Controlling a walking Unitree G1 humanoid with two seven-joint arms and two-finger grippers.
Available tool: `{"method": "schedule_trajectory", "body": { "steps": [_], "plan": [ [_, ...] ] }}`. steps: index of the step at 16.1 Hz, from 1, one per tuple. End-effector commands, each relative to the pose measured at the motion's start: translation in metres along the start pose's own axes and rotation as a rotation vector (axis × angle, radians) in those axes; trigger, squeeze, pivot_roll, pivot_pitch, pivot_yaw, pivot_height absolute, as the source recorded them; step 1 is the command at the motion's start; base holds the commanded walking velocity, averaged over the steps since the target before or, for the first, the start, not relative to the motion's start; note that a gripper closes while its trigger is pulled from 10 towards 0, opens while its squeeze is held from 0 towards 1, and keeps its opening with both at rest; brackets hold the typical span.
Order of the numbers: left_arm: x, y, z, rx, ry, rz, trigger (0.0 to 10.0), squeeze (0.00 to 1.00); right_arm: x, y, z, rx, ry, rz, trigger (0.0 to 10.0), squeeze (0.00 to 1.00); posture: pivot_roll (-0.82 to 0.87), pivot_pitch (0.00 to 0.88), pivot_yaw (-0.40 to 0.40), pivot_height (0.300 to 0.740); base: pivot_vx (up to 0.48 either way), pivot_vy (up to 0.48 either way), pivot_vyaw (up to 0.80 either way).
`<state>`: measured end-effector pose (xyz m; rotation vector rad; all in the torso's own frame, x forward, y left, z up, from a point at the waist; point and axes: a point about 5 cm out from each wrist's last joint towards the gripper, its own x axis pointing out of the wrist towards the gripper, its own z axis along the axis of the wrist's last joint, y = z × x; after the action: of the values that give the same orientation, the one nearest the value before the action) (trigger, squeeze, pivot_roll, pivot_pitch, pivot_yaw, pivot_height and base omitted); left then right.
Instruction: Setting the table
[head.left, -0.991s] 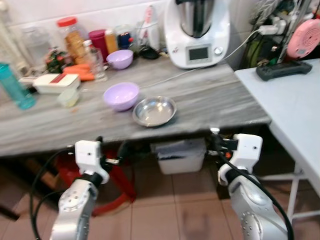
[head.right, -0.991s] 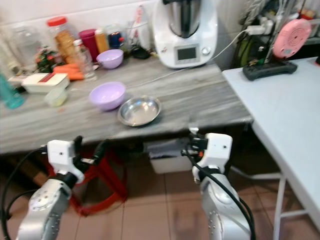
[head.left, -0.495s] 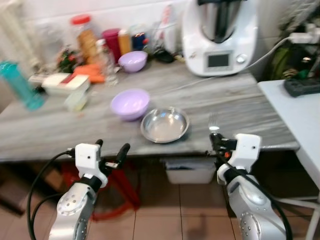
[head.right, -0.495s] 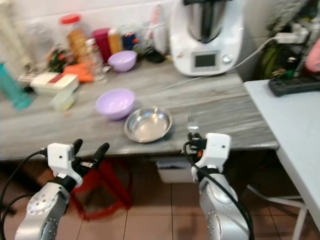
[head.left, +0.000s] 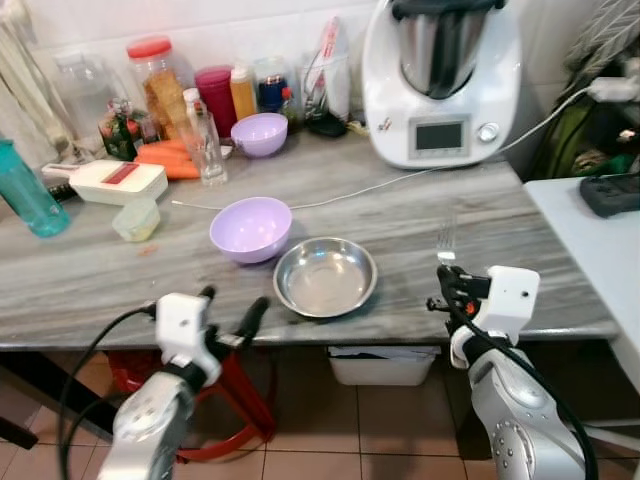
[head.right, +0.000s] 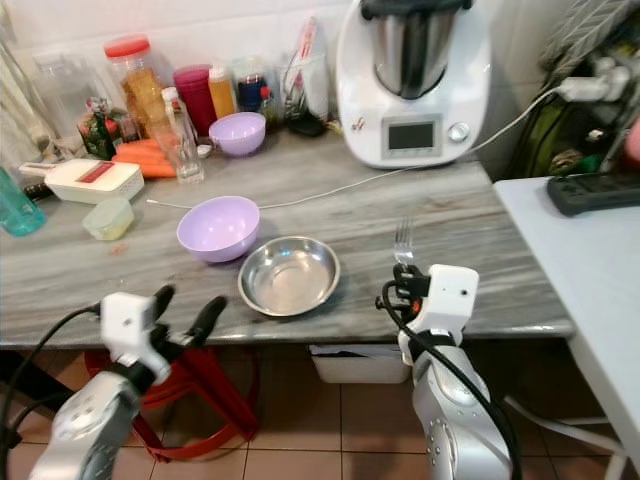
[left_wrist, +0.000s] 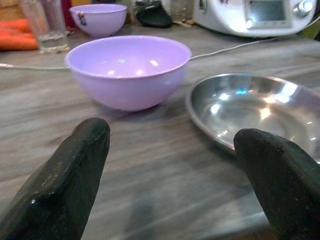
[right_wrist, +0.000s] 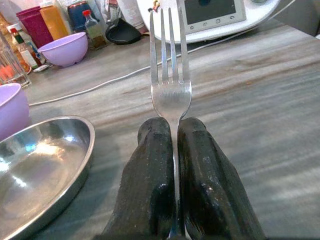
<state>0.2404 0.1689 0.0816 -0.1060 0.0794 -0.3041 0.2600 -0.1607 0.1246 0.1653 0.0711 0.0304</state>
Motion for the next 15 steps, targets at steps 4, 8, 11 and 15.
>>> {"method": "schedule_trajectory", "body": {
  "steps": [4,8,11,15],
  "plan": [
    [-0.023,0.0,0.0,0.039,0.027,-0.068,10.0,0.0,0.015,-0.011,0.005,-0.037,0.036,0.003,10.0,0.0,-0.04,0.011,0.113,0.74,0.0,0.0,0.0],
    [-0.03,-0.005,0.005,0.049,0.034,-0.134,10.0,0.0,0.033,-0.01,0.009,-0.037,0.077,0.023,10.0,0.0,-0.02,0.049,0.125,0.74,0.0,0.0,0.0],
    [-0.033,-0.016,0.012,0.038,0.036,-0.256,10.0,0.0,0.054,-0.002,0.014,0.006,0.127,0.042,10.0,0.0,0.0,0.093,0.132,0.74,0.0,0.0,0.0],
    [-0.036,-0.024,0.015,0.032,0.05,-0.344,10.0,0.0,0.066,0.002,0.012,0.036,0.19,0.058,10.0,0.0,0.01,0.112,0.14,0.74,0.0,0.0,0.0]
  ]
}}
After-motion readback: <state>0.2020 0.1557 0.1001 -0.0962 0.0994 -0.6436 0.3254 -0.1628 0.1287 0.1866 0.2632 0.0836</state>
